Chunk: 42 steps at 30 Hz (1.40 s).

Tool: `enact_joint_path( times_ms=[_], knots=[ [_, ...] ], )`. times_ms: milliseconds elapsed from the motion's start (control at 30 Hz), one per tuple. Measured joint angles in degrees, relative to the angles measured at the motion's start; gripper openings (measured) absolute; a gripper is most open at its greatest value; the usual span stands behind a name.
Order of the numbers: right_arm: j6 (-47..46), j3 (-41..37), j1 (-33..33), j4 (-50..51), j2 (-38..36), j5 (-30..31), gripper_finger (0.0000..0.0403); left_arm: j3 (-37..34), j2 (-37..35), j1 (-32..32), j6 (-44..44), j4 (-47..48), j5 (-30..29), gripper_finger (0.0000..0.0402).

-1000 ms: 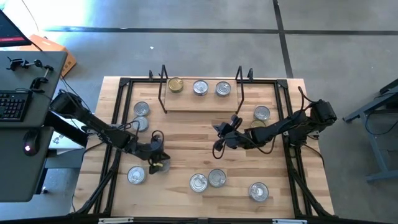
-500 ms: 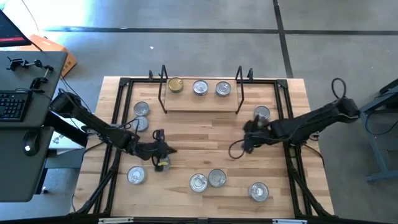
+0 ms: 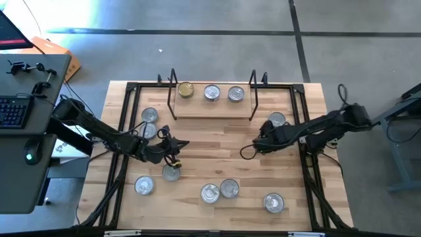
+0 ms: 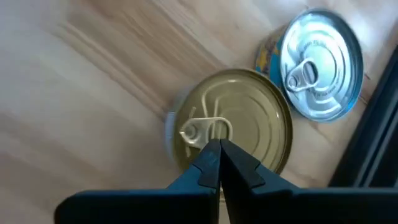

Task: Stack canned seafood by type on shelf
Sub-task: Put the green tuna can on the shelf

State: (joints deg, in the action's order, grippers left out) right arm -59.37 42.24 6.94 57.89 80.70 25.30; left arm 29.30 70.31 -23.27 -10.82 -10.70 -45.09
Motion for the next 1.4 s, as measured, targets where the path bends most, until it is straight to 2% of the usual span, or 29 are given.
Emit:
enact_joint_path(
  times_ms=[100, 200, 333, 533, 667, 800, 867, 1133, 1400],
  knots=[
    [2.6, 0.0, -2.4, -1.1, 3.6, -1.8, 0.0, 0.0, 0.0, 0.0, 0.0, 0.1, 0.4, 0.0],
    [7.8, 0.2, -4.3, -5.6, 5.3, -0.7, 0.0, 0.0, 0.0, 0.0, 0.0, 0.0, 1.1, 0.0],
    [16.3, 0.4, -4.9, -23.3, 5.7, -3.0, 0.0, 0.0, 0.0, 0.0, 0.0, 0.1, 1.1, 0.0],
    [30.9, 0.0, -4.8, -53.5, 8.2, -17.6, 0.0, 0.0, 0.0, 0.0, 0.0, 0.0, 1.7, 0.0],
    [35.9, 0.2, -4.5, -68.4, 14.3, -21.5, 0.0, 0.0, 0.0, 0.0, 0.0, 0.0, 2.6, 0.0],
    [37.8, 4.2, -3.9, -70.6, 20.5, -21.8, 0.0, 0.0, 0.0, 0.0, 0.0, -0.2, 2.6, 0.0],
    [40.6, 6.9, -3.0, -67.9, 22.0, -22.5, 0.0, 0.0, 0.0, 0.2, 0.0, -0.3, 4.1, 0.0],
    [50.0, 14.9, 0.7, -55.3, 21.3, -22.8, 0.0, 0.0, 3.9, 8.6, 2.3, -5.9, 23.8, 0.0],
    [50.4, 12.7, 1.3, -55.0, 21.4, -26.0, 0.0, 0.0, 15.9, 17.8, 7.5, -19.1, 39.5, 0.0]
  ],
)
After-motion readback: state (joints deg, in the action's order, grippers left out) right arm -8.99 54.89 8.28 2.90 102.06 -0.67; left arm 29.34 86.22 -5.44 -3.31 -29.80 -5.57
